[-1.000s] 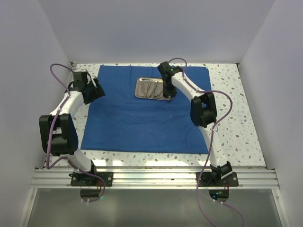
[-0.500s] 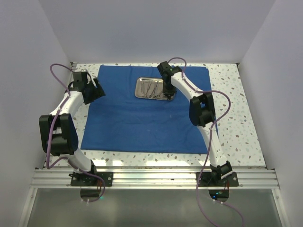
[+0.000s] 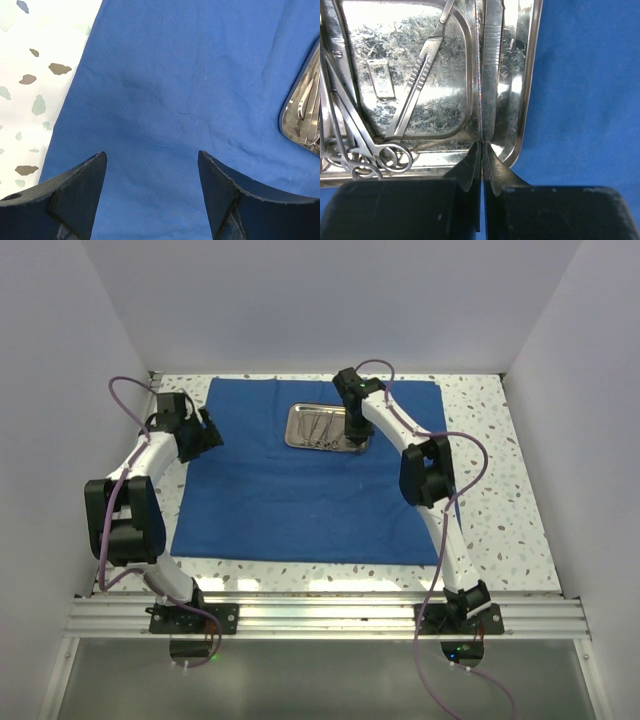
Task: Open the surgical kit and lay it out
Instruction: Pick up the medical item from the container, then place the medical item in the surgical kit.
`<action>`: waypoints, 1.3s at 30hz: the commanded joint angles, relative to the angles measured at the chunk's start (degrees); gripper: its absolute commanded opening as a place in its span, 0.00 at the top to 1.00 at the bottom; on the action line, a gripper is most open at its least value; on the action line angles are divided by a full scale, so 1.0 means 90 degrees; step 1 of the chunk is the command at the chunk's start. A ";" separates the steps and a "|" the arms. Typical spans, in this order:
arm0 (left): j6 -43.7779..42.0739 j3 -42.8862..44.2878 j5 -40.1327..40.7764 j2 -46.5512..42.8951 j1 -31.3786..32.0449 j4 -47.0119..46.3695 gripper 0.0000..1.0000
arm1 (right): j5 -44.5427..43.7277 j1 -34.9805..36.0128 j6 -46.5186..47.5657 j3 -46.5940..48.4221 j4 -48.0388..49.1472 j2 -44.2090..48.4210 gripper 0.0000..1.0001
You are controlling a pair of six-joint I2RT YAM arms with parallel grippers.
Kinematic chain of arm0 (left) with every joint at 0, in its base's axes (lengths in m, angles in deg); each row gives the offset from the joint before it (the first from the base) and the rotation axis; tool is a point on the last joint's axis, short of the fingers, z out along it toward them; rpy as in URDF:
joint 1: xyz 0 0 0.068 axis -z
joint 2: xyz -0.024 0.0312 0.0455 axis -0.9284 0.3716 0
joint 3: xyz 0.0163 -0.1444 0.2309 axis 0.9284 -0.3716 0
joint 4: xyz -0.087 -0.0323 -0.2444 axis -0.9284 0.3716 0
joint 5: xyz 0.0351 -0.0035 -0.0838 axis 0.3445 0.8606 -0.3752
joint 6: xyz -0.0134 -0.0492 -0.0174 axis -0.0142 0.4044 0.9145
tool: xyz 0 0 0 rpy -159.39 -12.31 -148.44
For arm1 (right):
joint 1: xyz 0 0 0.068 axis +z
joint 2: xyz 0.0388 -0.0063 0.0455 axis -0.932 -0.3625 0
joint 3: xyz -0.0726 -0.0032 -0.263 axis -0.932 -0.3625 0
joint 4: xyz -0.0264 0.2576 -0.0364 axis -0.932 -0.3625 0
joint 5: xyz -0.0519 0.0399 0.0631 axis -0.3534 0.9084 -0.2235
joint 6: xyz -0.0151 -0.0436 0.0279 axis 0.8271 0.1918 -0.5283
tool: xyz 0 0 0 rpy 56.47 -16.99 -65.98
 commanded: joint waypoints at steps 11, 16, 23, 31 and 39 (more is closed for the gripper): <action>0.0017 0.0383 -0.0087 0.0073 -0.0053 -0.0076 0.23 | -0.0128 -0.0045 0.0000 -0.0770 -0.0135 0.1638 1.00; 0.0017 0.0363 -0.0058 0.0053 -0.0004 -0.0076 0.23 | 0.0096 -0.0035 -0.0001 -0.2537 0.0381 0.3011 1.00; 0.0056 0.0373 -0.0067 0.0141 0.0093 -0.0105 0.22 | 0.0604 -0.0015 -0.0146 -0.5738 0.0734 0.4675 1.00; 0.0056 0.0441 -0.0048 0.0209 0.0250 -0.0096 0.23 | 0.1083 0.0024 -0.0274 -0.7345 0.0998 0.5330 1.00; 0.0036 0.0490 0.0011 0.0180 0.0367 -0.0047 0.23 | 0.1269 0.0033 -0.0215 -0.7746 0.0892 0.5330 1.00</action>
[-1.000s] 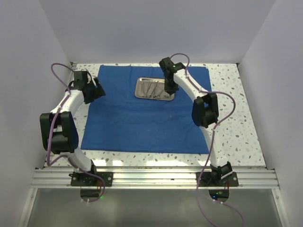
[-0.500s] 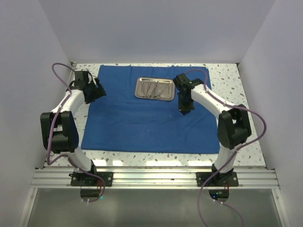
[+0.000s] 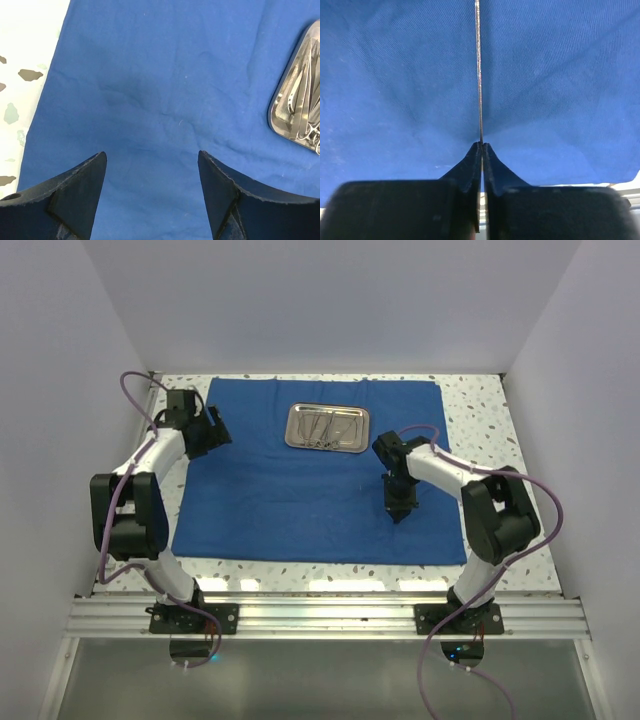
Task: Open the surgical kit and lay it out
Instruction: Place the medical item in the surgical kit, then move the surgical kit at the center of the board.
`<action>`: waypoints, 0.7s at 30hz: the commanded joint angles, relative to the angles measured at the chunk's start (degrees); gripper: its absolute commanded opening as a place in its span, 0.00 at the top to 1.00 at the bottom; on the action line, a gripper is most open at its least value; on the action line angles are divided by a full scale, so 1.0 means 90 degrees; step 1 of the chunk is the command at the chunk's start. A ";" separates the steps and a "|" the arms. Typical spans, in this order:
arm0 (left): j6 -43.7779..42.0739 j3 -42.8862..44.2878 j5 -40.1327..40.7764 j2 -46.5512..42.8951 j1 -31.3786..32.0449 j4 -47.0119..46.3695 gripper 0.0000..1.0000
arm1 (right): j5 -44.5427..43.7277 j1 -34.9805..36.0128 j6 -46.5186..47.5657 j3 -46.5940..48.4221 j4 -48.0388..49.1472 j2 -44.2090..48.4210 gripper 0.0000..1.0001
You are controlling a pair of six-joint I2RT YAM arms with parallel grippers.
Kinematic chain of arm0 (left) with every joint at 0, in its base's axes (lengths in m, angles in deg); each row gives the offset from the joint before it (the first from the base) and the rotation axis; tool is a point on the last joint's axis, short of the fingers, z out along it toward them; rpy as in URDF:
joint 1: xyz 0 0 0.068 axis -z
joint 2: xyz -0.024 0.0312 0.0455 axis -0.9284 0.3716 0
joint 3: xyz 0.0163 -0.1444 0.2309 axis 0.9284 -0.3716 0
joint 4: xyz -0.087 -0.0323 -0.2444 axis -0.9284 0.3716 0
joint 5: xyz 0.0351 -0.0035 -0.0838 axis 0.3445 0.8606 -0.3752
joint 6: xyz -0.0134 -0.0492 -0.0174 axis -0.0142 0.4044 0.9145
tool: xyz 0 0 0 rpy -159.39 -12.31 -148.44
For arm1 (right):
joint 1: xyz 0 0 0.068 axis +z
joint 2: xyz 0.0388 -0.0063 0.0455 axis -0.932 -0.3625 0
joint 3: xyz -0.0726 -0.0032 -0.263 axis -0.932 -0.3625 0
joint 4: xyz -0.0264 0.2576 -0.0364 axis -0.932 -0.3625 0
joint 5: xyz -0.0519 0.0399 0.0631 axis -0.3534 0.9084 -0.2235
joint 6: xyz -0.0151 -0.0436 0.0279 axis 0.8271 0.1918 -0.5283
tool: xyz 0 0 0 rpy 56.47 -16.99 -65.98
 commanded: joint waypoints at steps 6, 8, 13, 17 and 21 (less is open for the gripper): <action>0.0031 0.0262 0.0069 -0.0107 0.0051 -0.0054 0.22 | -0.0605 0.0024 0.0079 0.0917 -0.0939 0.0806 0.39; 0.0041 0.0262 0.0079 -0.0107 0.0051 -0.0044 0.23 | -0.0830 0.0033 0.0137 0.1656 -0.1242 0.0787 0.38; 0.0100 0.0262 0.0099 -0.0087 0.0051 -0.0074 0.23 | -0.0879 0.0034 0.0293 0.3309 -0.1214 -0.0215 0.39; 0.0081 0.0359 0.0099 -0.0029 0.0100 -0.0074 0.22 | -0.0723 0.0024 0.0430 0.5393 -0.1038 -0.1658 0.44; 0.0022 0.0477 0.0157 0.0030 0.0139 0.0053 0.23 | -0.0557 0.0024 0.0304 0.7789 -0.1349 -0.3435 0.58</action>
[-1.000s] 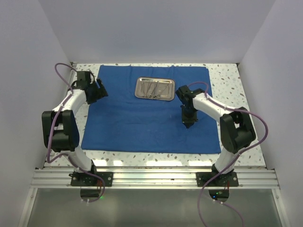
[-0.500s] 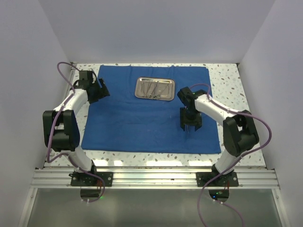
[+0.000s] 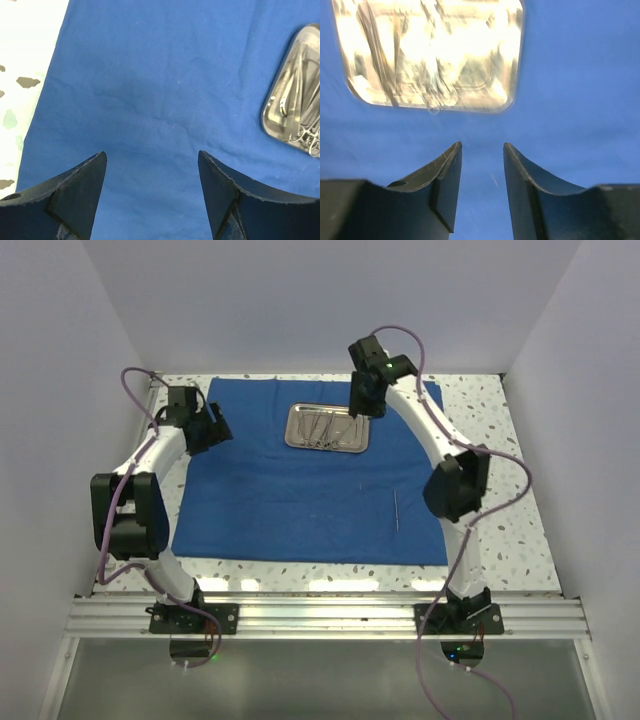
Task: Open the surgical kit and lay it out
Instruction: Move the surgical kit at the center of the board.
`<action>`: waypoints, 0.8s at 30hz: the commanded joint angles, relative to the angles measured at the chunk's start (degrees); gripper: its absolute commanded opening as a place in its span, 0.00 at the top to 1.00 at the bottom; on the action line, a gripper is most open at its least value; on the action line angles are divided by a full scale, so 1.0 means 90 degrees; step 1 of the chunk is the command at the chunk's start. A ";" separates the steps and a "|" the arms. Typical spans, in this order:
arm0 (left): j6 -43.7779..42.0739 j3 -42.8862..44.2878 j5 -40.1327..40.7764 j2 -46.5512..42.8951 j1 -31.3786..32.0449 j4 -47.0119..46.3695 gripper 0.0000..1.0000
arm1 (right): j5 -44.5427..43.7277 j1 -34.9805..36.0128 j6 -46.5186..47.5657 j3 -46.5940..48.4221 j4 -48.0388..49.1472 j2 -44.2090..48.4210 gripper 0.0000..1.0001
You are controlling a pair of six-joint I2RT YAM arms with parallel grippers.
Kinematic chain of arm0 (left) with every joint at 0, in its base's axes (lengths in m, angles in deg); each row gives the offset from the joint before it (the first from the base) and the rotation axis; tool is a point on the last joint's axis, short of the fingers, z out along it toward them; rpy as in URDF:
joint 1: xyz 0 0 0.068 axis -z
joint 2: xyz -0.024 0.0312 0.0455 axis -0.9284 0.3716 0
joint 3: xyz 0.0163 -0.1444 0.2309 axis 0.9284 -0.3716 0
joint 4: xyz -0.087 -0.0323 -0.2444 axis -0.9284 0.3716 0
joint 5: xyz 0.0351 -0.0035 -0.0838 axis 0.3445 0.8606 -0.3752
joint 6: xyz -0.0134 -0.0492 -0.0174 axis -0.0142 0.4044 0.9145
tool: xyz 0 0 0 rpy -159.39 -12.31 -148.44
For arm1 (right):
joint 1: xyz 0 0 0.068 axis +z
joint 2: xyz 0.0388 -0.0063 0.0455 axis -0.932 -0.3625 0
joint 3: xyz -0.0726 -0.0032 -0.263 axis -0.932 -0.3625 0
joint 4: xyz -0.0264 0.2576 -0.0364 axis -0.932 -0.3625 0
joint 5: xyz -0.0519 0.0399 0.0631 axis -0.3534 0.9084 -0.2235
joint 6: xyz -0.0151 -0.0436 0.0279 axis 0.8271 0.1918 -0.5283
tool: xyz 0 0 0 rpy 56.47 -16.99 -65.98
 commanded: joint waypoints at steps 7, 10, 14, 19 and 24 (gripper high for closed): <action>-0.0039 0.0253 0.0121 -0.0063 0.0076 0.0070 0.22 | 0.0107 -0.0210 -0.0395 0.2025 0.0388 -0.2263 0.58; -0.0078 0.0175 0.0140 -0.0150 0.0086 0.0051 0.23 | -0.0059 -0.0250 -0.0328 0.2107 0.0633 -0.2487 0.59; -0.0098 0.0068 0.0131 -0.0170 0.0086 0.0041 0.23 | -0.0225 -0.0259 -0.0269 0.2558 0.0731 -0.2888 0.60; -0.0108 0.0067 0.0131 -0.0112 0.0086 0.0051 0.23 | -0.0431 -0.0337 -0.0327 0.2577 0.1034 -0.3083 0.60; -0.0117 0.0087 0.0140 0.0034 0.0086 0.0031 0.22 | -0.0655 -0.0435 -0.0269 0.2870 0.1112 -0.3444 0.60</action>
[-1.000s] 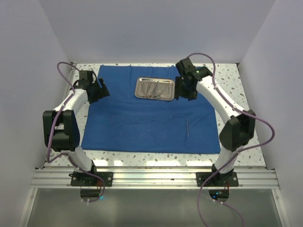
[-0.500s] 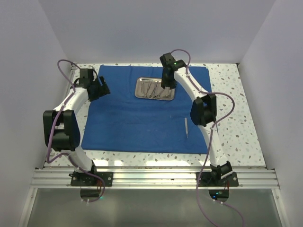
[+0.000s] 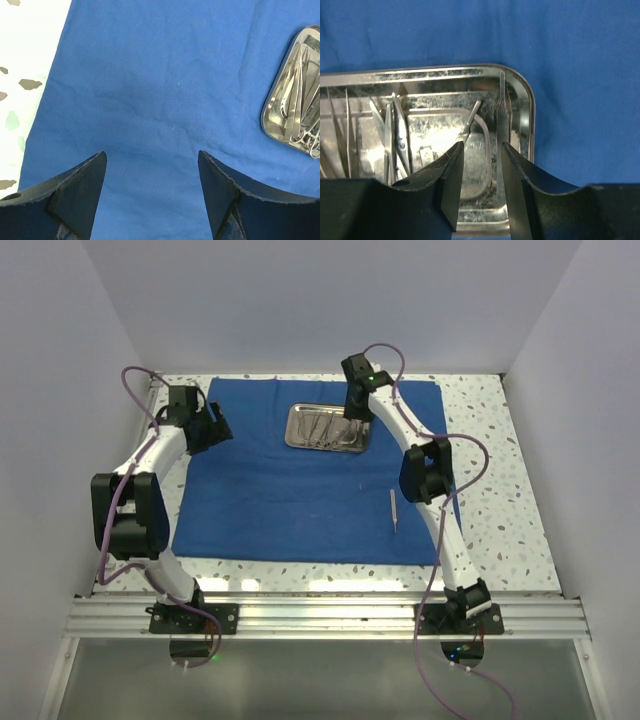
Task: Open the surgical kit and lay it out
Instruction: Move the surgical kit at the center of the board.
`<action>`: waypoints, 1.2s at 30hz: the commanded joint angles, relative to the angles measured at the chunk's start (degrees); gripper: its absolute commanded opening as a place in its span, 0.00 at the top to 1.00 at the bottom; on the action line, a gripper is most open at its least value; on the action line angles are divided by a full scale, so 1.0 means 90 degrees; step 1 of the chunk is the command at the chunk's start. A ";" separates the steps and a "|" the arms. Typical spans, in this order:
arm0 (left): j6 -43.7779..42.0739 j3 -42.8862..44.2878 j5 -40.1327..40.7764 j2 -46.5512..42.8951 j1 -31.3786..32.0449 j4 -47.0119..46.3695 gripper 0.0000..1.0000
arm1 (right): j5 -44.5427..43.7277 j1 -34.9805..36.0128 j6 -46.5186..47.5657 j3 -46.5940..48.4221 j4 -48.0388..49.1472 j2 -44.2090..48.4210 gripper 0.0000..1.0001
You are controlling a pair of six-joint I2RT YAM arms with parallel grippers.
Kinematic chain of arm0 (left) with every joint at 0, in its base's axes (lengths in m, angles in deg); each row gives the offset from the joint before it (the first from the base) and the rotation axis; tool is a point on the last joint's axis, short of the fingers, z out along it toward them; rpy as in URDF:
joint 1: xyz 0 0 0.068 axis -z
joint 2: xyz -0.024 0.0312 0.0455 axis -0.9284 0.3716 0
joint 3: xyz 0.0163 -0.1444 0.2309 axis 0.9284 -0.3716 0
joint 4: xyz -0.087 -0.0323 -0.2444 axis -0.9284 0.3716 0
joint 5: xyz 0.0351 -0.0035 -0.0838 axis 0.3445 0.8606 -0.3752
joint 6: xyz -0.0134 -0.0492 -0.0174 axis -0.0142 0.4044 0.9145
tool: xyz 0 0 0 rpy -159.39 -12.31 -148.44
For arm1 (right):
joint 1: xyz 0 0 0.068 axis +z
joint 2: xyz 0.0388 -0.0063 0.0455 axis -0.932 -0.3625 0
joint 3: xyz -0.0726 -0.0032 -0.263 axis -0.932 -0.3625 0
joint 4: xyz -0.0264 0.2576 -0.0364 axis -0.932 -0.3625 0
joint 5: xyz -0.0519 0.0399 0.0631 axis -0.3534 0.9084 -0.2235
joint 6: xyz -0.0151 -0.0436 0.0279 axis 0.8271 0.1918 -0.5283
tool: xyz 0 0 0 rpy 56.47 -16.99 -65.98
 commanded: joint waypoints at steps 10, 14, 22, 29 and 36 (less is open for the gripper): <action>-0.0127 0.0426 0.0139 0.0430 0.0027 0.0185 0.22 | -0.0477 -0.0295 0.0083 0.0552 0.0452 -0.0549 0.61; -0.0157 0.0553 0.0207 0.0576 0.0027 0.0224 0.22 | -0.0447 -0.0295 0.0142 0.0787 0.0248 -0.0813 0.62; -0.0205 0.0554 0.0295 0.0606 -0.0051 0.0244 0.22 | -0.0535 0.0075 0.0816 0.0865 -0.0016 -0.0969 0.65; -0.0215 0.0300 0.0324 0.0460 -0.0178 0.0176 0.22 | -0.0145 0.0164 0.0709 0.0855 -0.0601 -0.1106 0.69; -0.0293 0.0066 0.0314 0.0391 -0.0344 0.0068 0.22 | 0.0421 0.0154 0.0368 0.0602 -0.1188 -0.1096 0.73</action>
